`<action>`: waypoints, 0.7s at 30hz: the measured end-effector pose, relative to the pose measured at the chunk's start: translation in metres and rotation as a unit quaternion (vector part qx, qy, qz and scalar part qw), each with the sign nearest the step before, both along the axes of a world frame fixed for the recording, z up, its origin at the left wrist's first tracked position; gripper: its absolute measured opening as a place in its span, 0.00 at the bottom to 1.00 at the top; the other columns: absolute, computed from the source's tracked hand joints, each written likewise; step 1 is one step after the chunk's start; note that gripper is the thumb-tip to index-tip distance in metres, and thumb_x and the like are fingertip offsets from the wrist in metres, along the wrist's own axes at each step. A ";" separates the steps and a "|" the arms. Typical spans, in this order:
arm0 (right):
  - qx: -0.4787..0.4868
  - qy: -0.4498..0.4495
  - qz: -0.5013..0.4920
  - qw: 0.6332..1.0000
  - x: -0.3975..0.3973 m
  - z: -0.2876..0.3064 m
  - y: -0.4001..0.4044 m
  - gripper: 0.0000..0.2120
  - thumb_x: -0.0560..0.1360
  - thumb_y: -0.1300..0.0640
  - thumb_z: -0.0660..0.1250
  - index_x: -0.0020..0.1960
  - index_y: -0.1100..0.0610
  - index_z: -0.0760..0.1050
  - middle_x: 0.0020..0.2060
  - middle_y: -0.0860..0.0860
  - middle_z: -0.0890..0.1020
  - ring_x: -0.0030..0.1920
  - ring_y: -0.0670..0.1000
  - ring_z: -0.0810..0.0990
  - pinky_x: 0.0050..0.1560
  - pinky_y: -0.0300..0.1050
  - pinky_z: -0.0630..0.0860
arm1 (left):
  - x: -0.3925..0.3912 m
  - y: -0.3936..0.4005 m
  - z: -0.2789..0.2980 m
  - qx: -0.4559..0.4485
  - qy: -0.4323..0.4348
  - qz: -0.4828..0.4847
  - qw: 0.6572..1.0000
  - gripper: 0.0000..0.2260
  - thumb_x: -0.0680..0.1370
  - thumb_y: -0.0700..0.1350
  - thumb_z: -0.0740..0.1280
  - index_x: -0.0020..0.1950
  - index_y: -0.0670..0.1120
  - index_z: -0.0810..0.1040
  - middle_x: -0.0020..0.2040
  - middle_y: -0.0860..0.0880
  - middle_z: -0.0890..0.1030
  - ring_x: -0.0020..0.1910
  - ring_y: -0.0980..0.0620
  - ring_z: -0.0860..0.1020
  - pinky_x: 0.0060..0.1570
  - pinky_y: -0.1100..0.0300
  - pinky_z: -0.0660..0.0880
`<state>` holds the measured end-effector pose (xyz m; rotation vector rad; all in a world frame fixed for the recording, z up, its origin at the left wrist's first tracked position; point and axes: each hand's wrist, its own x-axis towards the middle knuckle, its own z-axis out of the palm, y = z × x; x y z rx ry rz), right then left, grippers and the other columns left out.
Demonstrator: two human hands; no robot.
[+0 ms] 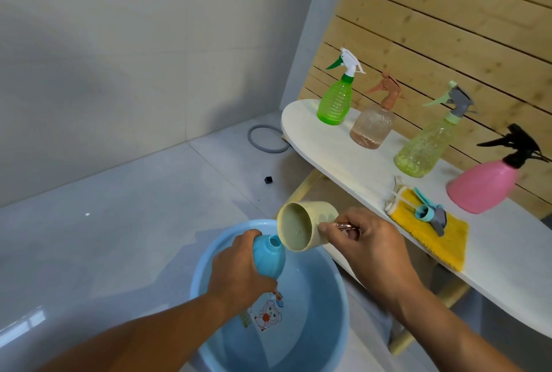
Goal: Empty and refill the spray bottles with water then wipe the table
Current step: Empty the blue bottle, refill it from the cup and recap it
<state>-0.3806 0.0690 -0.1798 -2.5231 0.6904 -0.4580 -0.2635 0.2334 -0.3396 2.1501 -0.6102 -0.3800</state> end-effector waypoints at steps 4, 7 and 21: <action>-0.049 -0.001 0.012 0.999 0.003 -0.001 0.001 0.11 0.75 0.42 0.72 0.39 0.48 0.79 0.35 0.44 0.78 0.38 0.47 0.76 0.37 0.48 0.74 | 0.000 0.000 0.000 -0.004 0.003 -0.002 1.000 0.40 0.58 0.58 0.82 0.66 0.62 0.69 0.56 0.60 0.77 0.53 0.54 0.78 0.52 0.55 0.80; -0.093 -0.003 0.022 0.995 0.003 -0.001 0.000 0.11 0.76 0.42 0.71 0.39 0.48 0.79 0.34 0.44 0.76 0.38 0.46 0.74 0.36 0.45 0.70 | 0.000 -0.001 0.000 -0.006 0.005 -0.004 1.000 0.40 0.58 0.58 0.82 0.66 0.62 0.69 0.57 0.60 0.77 0.53 0.54 0.78 0.52 0.56 0.80; -0.178 -0.011 0.028 0.983 0.002 0.005 0.002 0.11 0.76 0.41 0.70 0.42 0.47 0.81 0.35 0.42 0.77 0.40 0.45 0.73 0.35 0.41 0.66 | 0.000 -0.005 0.009 0.008 -0.002 -0.008 1.000 0.39 0.62 0.55 0.84 0.68 0.59 0.69 0.58 0.57 0.77 0.54 0.52 0.79 0.53 0.54 0.81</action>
